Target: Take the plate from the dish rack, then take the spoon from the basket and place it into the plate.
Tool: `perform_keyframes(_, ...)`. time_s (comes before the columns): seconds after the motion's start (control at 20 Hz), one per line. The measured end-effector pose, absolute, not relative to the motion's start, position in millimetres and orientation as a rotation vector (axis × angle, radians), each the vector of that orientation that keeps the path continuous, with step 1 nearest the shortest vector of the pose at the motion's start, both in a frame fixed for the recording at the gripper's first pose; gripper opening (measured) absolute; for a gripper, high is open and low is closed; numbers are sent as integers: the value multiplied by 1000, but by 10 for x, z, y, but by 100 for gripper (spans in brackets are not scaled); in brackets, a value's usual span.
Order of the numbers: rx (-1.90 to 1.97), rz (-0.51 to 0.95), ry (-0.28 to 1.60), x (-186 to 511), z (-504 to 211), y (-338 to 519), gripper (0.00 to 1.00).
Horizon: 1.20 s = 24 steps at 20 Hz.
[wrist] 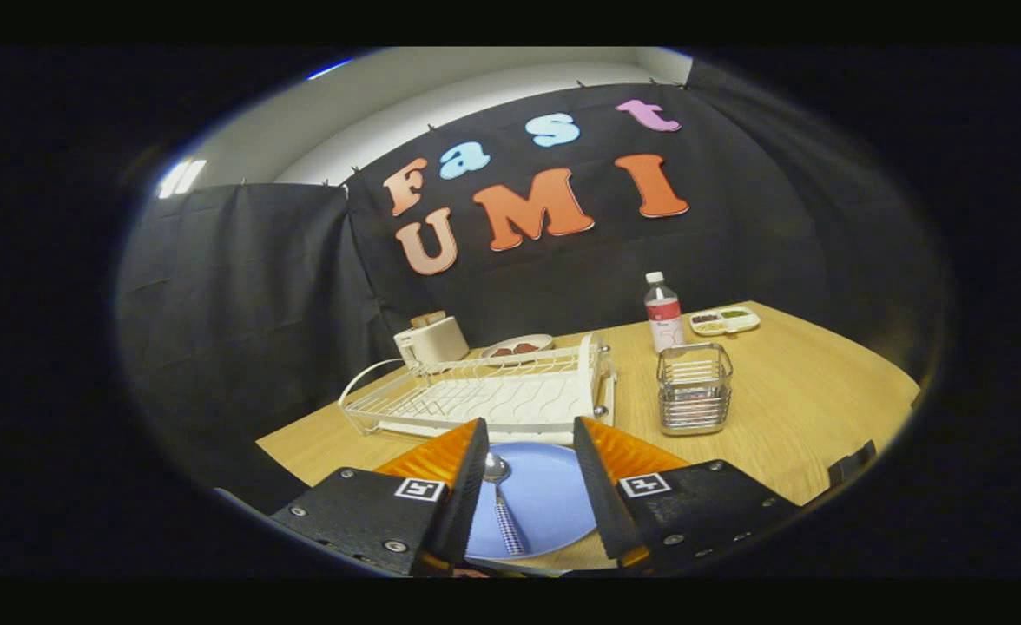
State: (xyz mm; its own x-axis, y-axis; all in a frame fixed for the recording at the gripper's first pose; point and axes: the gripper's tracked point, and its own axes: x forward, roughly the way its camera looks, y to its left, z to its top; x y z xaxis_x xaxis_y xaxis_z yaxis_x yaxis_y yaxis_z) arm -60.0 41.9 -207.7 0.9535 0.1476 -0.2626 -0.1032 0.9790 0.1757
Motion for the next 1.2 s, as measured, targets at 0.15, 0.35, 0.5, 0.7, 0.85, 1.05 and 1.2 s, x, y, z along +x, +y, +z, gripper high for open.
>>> perform_keyframes(0.15, 121, 94, 200, -562, -1819, 365, 73)
perform_keyframes(0.35, 65, 88, 102, -609, -1537, 403, 85)
perform_keyframes(0.5, -4, 59, 23, -658, -1310, 372, 90)
perform_keyframes(0.7, -87, 4, -54, -723, -1028, 309, 93)
perform_keyframes(0.85, -114, -2, -88, -759, -875, 352, 94)
perform_keyframes(1.05, -124, 40, -145, -852, -698, 476, 94)
perform_keyframes(1.2, -124, 43, -191, -862, -600, 462, 94)
